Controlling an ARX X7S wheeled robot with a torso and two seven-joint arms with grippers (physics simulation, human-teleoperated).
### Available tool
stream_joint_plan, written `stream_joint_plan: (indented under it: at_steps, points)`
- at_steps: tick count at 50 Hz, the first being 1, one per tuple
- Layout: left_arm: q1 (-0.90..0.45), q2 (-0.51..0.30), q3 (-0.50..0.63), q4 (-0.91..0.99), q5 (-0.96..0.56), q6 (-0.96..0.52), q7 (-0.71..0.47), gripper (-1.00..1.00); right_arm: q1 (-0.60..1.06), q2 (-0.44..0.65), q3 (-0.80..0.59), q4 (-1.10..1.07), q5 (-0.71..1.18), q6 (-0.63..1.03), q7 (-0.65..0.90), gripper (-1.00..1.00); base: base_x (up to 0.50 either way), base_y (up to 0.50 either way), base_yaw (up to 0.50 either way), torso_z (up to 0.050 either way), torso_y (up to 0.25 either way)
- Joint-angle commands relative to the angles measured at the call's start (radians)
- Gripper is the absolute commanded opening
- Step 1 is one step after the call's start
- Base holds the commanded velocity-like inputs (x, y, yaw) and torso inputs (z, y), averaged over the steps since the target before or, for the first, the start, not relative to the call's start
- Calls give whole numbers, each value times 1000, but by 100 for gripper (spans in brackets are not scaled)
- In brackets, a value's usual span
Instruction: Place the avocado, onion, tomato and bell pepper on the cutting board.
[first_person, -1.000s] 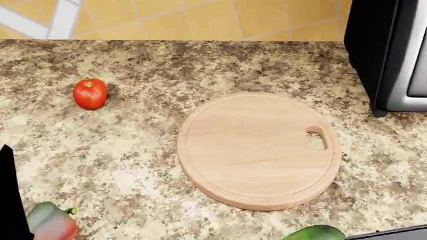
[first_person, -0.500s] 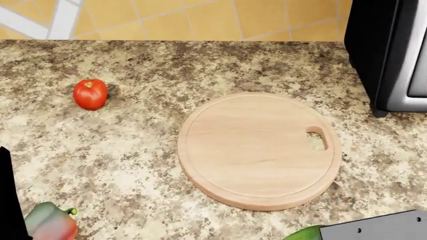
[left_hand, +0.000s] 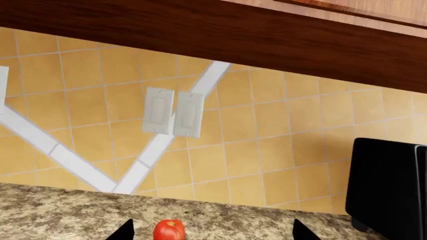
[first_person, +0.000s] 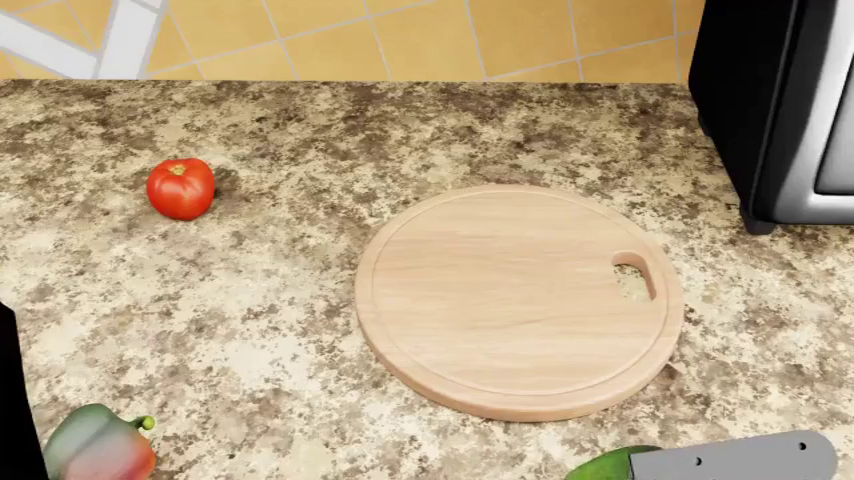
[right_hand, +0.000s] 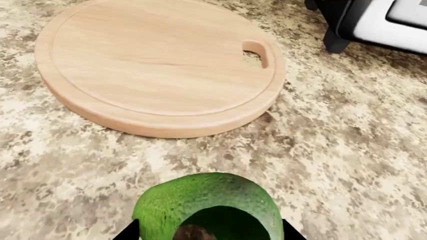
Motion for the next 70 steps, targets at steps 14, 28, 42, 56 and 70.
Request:
stream_joint_plan:
  at_steps: [14,28,42,56,70]
  points:
    - [18,-37,16,7,-25,27,-42,100,-12,15,39,-40,106,-2,71,-100,0,0,0,0,0]
    - [-13,-30,47,-42,7,62,-24,100,511,189,-19,-176,698,-51,502,-100,0,0,0,0,0]
    - [-76,-9,83,-112,48,91,-1,100,896,-70,-274,313,66,88,-96,-100,0,0,0,0,0]
    - [-91,-4,85,-152,65,130,24,100,1190,-385,-623,1256,-463,-271,-670,-100,0,0,0,0,0]
    - [-54,-11,76,-129,64,136,8,100,1282,-639,-622,1997,-720,-561,-879,-100,0,0,0,0,0]
